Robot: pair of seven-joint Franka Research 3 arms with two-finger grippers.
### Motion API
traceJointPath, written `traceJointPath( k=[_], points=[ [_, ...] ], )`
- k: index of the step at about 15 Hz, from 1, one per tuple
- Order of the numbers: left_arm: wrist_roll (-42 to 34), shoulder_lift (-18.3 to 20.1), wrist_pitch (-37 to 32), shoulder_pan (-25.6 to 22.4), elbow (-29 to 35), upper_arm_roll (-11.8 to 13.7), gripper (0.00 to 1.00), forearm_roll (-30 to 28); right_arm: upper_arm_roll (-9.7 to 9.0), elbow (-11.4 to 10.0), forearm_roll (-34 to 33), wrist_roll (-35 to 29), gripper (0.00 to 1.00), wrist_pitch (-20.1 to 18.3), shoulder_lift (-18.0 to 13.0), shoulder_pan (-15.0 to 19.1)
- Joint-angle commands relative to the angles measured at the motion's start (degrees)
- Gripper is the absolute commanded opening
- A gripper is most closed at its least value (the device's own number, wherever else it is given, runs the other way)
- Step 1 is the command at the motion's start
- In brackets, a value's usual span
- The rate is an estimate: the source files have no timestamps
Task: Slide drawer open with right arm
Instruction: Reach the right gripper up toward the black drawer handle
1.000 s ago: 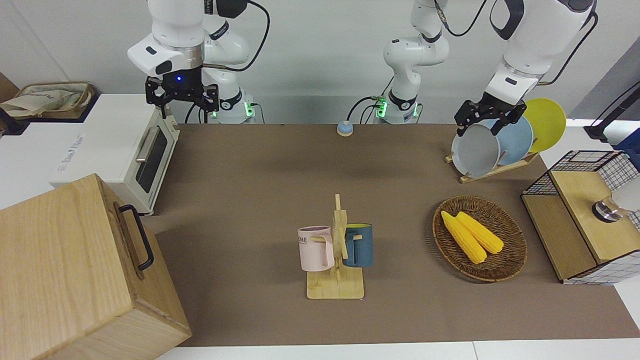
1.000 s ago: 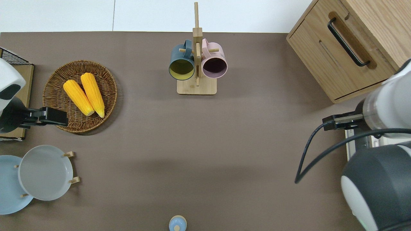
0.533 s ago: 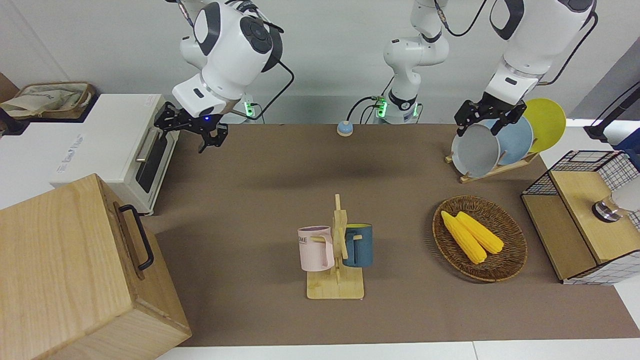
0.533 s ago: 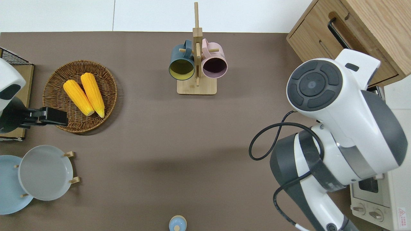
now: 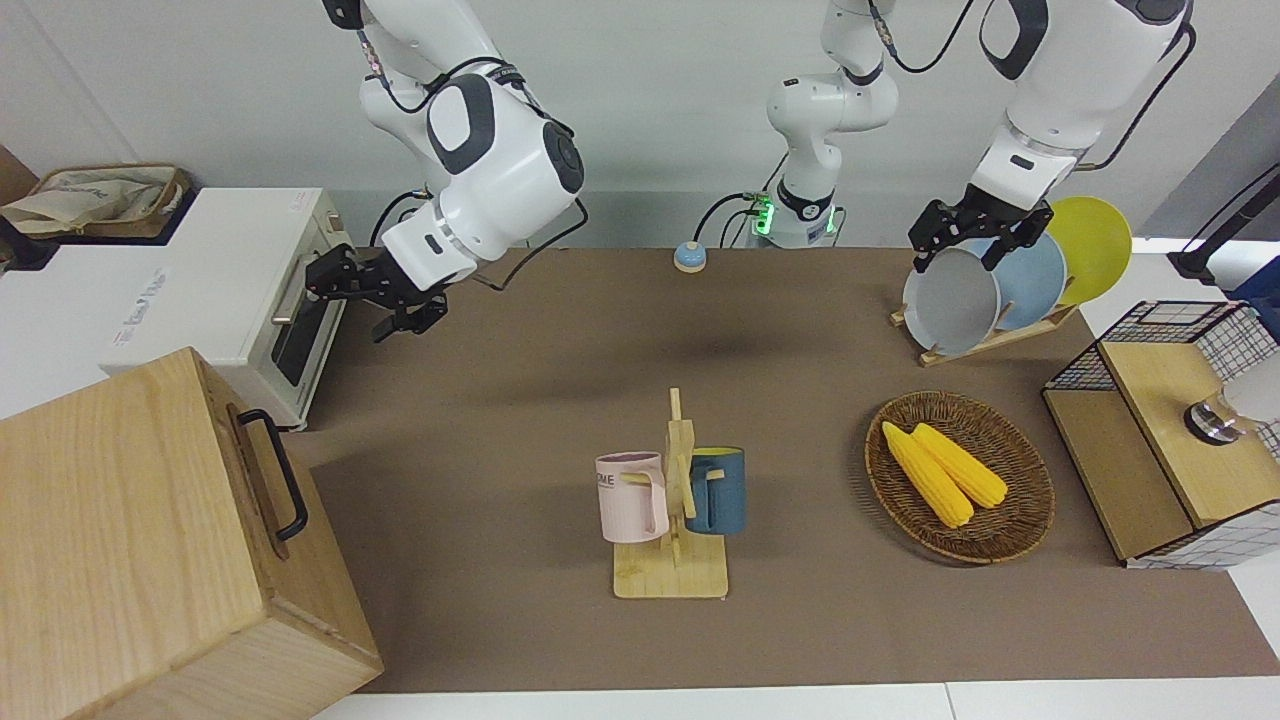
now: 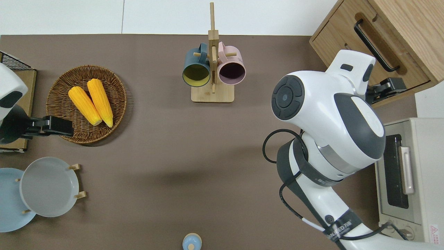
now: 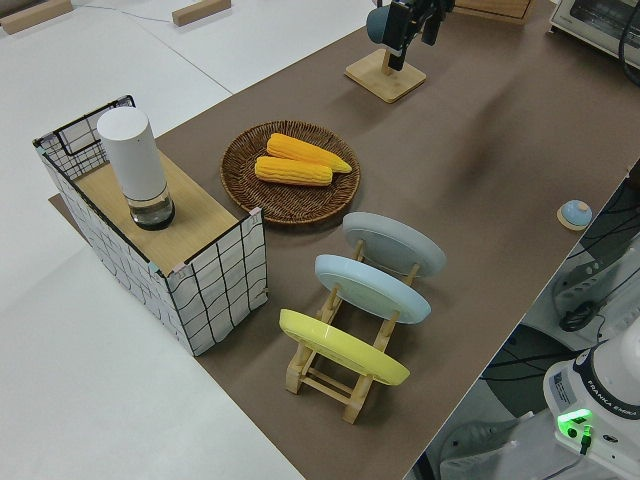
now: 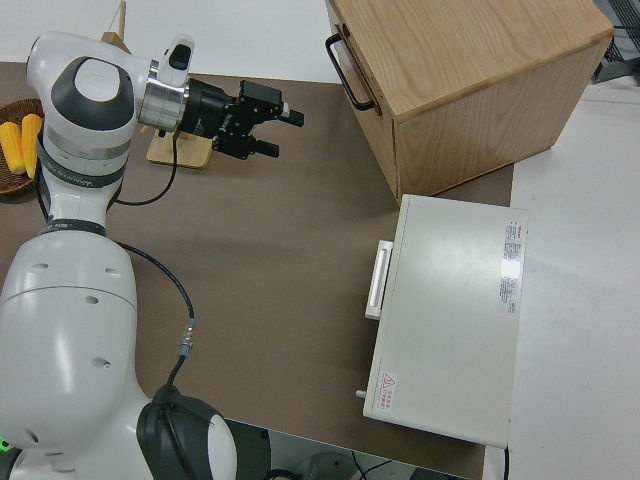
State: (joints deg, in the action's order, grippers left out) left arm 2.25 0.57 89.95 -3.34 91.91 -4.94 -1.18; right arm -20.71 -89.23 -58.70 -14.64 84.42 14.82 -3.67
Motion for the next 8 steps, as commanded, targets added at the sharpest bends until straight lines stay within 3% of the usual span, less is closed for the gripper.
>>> traceJointPath(
  k=[1, 8],
  points=[
    [-0.4, 0.6, -0.7, 0.3, 0.3, 0.3, 1.0, 0.7, -1.0, -1.0, -5.5, -4.2, 0.977, -0.6, 1.9, -0.5],
    [-0.4, 0.6, -0.7, 0.3, 0.3, 0.3, 1.0, 0.7, -1.0, -1.5, -15.3, -7.6, 0.973, -0.1, 5.7, -0.6]
  ],
)
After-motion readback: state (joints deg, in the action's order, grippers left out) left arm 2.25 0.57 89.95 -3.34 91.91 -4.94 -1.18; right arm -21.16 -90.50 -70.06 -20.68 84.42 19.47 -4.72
